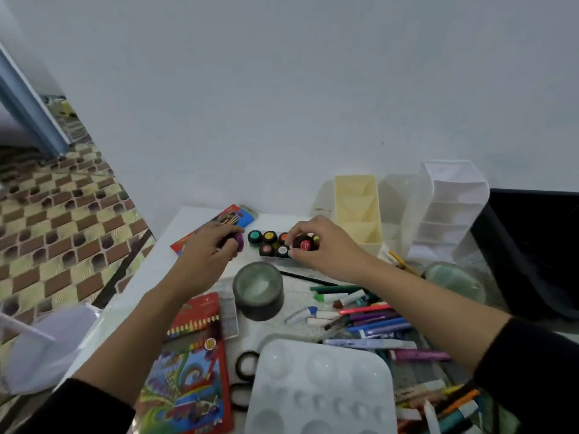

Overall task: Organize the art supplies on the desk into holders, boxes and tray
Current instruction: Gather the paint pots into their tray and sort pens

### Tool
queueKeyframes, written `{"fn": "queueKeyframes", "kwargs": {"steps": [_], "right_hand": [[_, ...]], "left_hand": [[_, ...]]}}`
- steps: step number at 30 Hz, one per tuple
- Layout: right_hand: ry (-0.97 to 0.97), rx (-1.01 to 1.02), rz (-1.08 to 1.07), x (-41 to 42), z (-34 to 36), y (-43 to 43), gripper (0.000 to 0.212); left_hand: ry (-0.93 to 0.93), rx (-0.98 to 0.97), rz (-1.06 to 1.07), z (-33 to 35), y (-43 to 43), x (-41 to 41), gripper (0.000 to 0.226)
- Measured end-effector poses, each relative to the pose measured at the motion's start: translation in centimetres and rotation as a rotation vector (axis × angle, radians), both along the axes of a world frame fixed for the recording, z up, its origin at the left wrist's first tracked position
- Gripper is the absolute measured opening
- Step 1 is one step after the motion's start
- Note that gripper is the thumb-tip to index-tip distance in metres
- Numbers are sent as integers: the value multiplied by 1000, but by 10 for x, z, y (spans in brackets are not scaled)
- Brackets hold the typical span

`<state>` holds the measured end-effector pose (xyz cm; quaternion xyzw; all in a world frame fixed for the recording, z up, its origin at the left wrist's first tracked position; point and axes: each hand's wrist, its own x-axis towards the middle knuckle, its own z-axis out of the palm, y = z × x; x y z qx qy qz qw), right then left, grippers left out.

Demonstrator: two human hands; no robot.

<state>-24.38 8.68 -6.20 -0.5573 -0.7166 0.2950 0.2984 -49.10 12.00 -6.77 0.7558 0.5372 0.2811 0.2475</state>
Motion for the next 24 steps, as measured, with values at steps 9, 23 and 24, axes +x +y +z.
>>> {"fn": "queueKeyframes", "kwargs": {"steps": [9,23,24], "right_hand": [[21,-47,-81,-54,-29,68,20],[-322,32,70,-75,-47,104,22],[-333,26,80,-75,-47,104,22]], "left_hand": [[214,-22,-173,-24,75,-26,10],[365,64,-517,-64,116,-39,15],[368,76,-524,-66,117,-40,17]]}}
